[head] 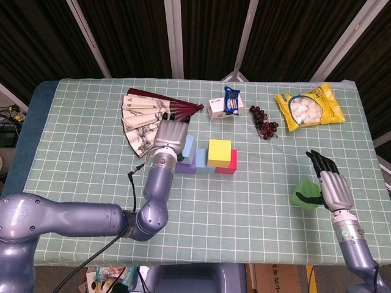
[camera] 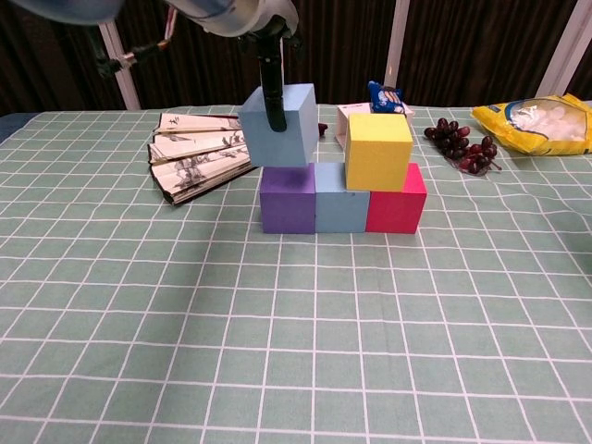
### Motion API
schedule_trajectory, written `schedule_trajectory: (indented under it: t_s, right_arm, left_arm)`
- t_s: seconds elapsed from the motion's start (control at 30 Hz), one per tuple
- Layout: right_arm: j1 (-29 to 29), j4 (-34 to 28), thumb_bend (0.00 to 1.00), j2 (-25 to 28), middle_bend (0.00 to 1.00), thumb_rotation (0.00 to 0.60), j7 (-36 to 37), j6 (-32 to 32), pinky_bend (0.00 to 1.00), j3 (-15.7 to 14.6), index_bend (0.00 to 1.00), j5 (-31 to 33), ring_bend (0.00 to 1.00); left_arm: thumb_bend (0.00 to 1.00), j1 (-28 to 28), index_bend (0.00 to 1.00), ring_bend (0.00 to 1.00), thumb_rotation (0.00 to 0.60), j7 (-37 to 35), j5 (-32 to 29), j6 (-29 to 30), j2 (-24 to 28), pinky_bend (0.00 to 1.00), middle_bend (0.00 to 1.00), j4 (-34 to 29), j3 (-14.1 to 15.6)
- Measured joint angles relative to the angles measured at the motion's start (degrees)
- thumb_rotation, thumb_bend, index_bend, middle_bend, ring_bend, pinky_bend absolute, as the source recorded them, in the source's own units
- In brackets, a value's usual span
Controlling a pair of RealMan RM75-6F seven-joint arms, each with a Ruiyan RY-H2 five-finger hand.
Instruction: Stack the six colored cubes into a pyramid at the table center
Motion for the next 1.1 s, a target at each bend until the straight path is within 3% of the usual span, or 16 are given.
schedule_trajectory:
  t_s: [0.33,0.73,1.1]
  right_arm:
    - [0.0,-0.2,0.21,0.3,0.01,0.6,1.3,-0.1,0.0,0.3,0.0,0.1,0.0]
    - [0.0,-0.5,0.21,0.4,0.01,0.6,2.1,-0.3,0.0,0.3,0.0,-0.1,0.0]
    - [-0.1,-0.8,0.21,0.7,0.01,0.6,2.8,-0.2,0.0,0.3,0.0,-0.6,0.0]
  left_arm:
    - [0.34,-4.1,0.0,0.09,0.6,3.6,-1.6,4.5,-6.5,0.02,0.45,6.3,-1.8]
    - [0.34,-5.7,0.0,0.09,0.6,5.3,-3.7,8.0,-11.0,0.02,0.45,11.6,-7.4]
    - [0.35,-7.2,0.0,0.09,0.6,7.9,-2.3,8.7,-14.6,0.02,0.45,16.2,-10.5]
